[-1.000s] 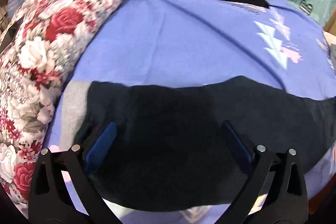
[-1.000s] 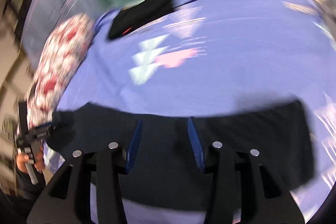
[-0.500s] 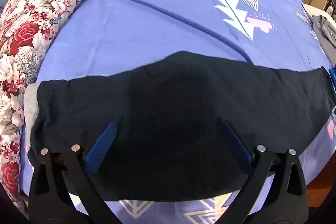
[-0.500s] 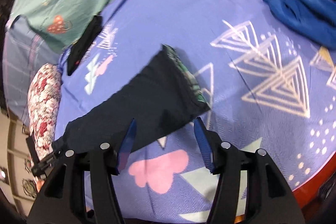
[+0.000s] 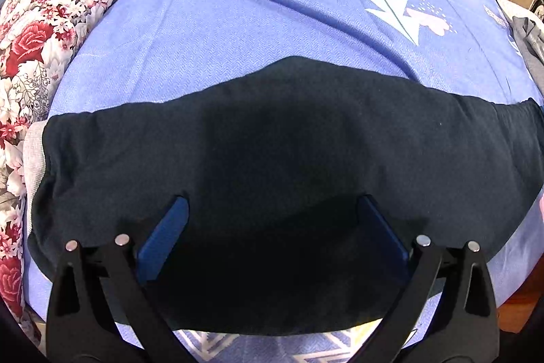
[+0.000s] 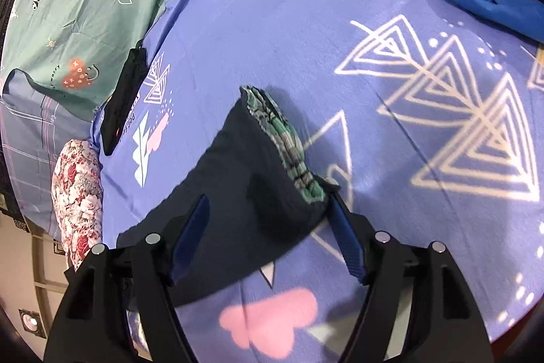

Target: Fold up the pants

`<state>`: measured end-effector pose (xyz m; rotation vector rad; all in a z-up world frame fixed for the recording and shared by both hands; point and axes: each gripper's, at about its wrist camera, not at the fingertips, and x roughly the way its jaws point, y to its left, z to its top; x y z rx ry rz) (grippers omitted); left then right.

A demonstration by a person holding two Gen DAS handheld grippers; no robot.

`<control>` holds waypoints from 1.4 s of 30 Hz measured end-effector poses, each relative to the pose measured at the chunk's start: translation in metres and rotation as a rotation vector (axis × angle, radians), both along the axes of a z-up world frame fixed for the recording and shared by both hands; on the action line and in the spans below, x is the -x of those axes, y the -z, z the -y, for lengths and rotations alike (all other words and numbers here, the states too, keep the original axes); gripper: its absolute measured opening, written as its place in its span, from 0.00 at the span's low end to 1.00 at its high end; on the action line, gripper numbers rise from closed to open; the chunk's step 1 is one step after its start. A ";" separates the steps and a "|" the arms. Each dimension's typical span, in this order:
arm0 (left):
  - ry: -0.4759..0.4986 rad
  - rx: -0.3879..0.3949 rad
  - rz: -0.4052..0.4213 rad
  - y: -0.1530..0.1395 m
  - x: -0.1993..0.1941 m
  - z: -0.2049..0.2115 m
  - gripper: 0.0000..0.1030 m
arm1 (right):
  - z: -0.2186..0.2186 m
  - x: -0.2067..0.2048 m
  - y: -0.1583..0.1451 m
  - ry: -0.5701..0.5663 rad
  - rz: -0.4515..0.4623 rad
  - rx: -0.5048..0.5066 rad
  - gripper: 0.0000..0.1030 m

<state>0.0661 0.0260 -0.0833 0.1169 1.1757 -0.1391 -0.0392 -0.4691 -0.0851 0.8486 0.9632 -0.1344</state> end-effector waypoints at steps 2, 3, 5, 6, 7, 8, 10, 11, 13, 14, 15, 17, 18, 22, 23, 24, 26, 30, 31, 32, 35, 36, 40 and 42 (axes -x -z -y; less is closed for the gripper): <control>0.001 0.002 0.003 0.000 0.001 -0.001 0.98 | -0.001 -0.003 0.001 0.014 -0.002 0.015 0.61; 0.002 0.004 0.007 0.000 0.002 -0.001 0.98 | -0.001 -0.003 0.004 0.020 -0.012 0.012 0.48; 0.004 0.006 0.009 0.000 0.002 -0.002 0.98 | 0.000 -0.003 0.008 0.026 -0.017 0.003 0.32; 0.004 0.007 0.009 0.000 0.002 -0.002 0.98 | 0.001 -0.002 0.009 0.031 -0.013 -0.012 0.26; 0.003 0.008 0.008 0.000 0.002 -0.002 0.98 | 0.000 -0.001 0.007 0.030 -0.002 -0.015 0.24; 0.003 0.009 0.006 0.000 0.001 -0.002 0.98 | -0.002 0.000 0.003 0.025 0.013 -0.010 0.22; 0.001 0.016 0.000 -0.002 0.001 -0.003 0.98 | -0.010 -0.001 -0.014 0.004 0.059 0.016 0.21; 0.001 0.022 -0.001 -0.003 0.000 -0.004 0.98 | -0.015 -0.002 -0.023 -0.008 0.080 0.025 0.21; 0.003 0.036 0.004 -0.007 0.001 -0.006 0.98 | -0.030 -0.006 -0.043 -0.049 0.125 0.049 0.21; 0.004 0.040 0.009 -0.009 0.002 -0.008 0.98 | -0.038 -0.008 -0.051 -0.070 0.143 0.058 0.21; 0.006 0.043 0.017 -0.011 0.004 -0.009 0.98 | -0.047 -0.010 -0.058 -0.094 0.160 0.063 0.21; 0.002 0.048 0.030 -0.016 0.007 -0.013 0.98 | -0.071 -0.017 -0.072 -0.161 0.197 0.070 0.21; -0.004 0.055 0.037 -0.019 0.009 -0.017 0.98 | -0.079 -0.020 -0.076 -0.185 0.208 0.069 0.21; -0.024 0.065 0.070 -0.029 0.014 -0.029 0.98 | -0.123 -0.031 -0.090 -0.304 0.257 0.066 0.21; -0.029 0.064 0.078 -0.032 0.015 -0.032 0.98 | -0.133 -0.033 -0.091 -0.328 0.265 0.064 0.21; -0.038 0.067 0.089 -0.034 0.016 -0.037 0.98 | -0.143 -0.036 -0.092 -0.351 0.269 0.065 0.21; -0.050 0.075 0.093 -0.036 0.016 -0.044 0.98 | -0.162 -0.042 -0.092 -0.391 0.273 0.058 0.21; -0.070 0.079 0.093 -0.035 0.018 -0.056 0.98 | -0.188 -0.050 -0.087 -0.459 0.263 0.052 0.21; -0.073 0.079 0.094 -0.034 0.018 -0.058 0.98 | -0.196 -0.052 -0.085 -0.477 0.257 0.052 0.21; -0.074 0.078 0.096 -0.033 0.018 -0.061 0.98 | -0.205 -0.054 -0.082 -0.498 0.247 0.056 0.21; -0.085 0.073 0.084 -0.028 0.019 -0.064 0.98 | -0.226 -0.060 -0.072 -0.551 0.223 0.060 0.21; -0.092 0.081 0.072 -0.025 0.018 -0.067 0.98 | -0.230 -0.061 -0.070 -0.561 0.219 0.059 0.21; -0.097 0.079 0.056 -0.018 0.017 -0.070 0.98 | -0.255 -0.069 -0.055 -0.603 0.183 0.054 0.21; -0.093 0.074 0.060 -0.017 0.017 -0.069 0.98 | -0.266 -0.072 -0.047 -0.629 0.163 0.064 0.21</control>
